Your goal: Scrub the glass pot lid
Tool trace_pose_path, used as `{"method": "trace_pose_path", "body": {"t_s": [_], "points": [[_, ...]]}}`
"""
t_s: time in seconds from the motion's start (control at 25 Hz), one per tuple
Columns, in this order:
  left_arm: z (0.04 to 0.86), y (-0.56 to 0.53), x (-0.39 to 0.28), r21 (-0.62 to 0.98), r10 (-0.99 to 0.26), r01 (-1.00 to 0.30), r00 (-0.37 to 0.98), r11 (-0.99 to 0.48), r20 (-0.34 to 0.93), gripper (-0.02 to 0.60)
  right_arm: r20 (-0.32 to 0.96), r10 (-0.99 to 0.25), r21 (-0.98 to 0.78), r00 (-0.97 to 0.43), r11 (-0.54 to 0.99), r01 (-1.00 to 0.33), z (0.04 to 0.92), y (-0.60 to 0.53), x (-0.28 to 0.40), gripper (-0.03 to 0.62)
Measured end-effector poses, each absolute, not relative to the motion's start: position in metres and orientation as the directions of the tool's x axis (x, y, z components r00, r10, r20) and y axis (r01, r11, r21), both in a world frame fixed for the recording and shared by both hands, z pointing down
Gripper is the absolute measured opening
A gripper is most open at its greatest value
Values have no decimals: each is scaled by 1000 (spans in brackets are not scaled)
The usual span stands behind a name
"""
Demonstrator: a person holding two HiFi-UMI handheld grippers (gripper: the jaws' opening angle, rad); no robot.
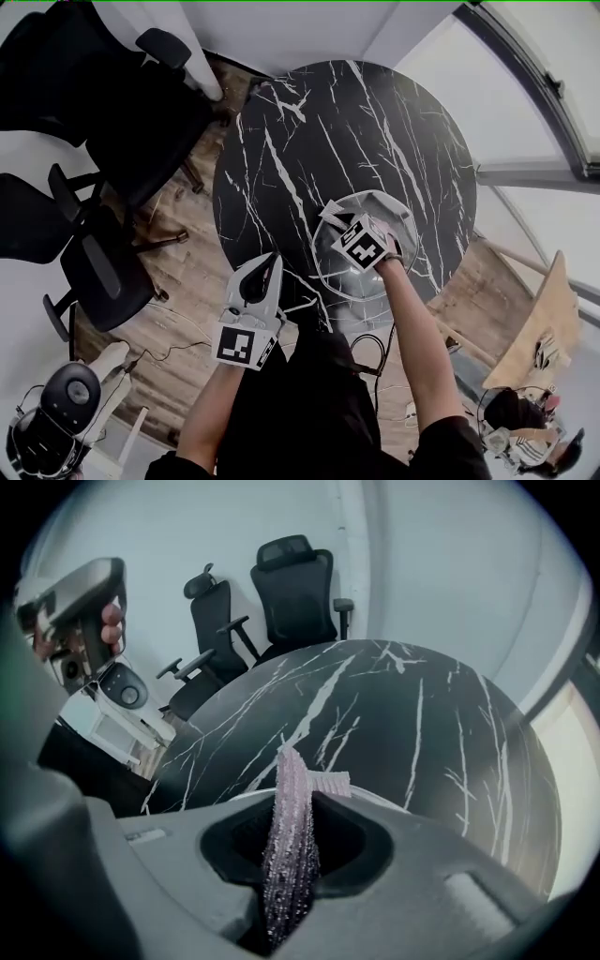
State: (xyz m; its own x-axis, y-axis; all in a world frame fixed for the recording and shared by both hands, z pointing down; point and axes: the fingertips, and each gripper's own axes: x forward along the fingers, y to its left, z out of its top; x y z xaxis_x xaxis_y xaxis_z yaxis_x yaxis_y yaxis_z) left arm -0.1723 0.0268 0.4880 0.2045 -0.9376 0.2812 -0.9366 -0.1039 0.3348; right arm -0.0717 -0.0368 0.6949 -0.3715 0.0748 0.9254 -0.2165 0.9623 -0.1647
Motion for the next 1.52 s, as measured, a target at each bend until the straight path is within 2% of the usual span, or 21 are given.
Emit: {"method": "trace_pose_path", "body": {"t_s": [0.4,0.8,1.16,1.4,1.52], "points": [[484,34,-173,333,-937,-936,215,-117,276,3,951,75,-87,-300,996,-28,700,24,-75,78],[486,41,-152,327,-925,-932,254,-156,282,3,924,7,37,-383,994,107,700,69,-49,78],[488,41,-116,314,-905,-924,314,-220,288,3,886,-45,128,-461,980,150,698,97,-24,78],[488,41,-90,305,-886,-915,356,-266,297,3,871,-10,104,-491,981,164,696,129,10,78],[485,41,-75,298,-878,-907,381,-296,290,3,863,46,43,-504,986,163,699,150,44,78]]}}
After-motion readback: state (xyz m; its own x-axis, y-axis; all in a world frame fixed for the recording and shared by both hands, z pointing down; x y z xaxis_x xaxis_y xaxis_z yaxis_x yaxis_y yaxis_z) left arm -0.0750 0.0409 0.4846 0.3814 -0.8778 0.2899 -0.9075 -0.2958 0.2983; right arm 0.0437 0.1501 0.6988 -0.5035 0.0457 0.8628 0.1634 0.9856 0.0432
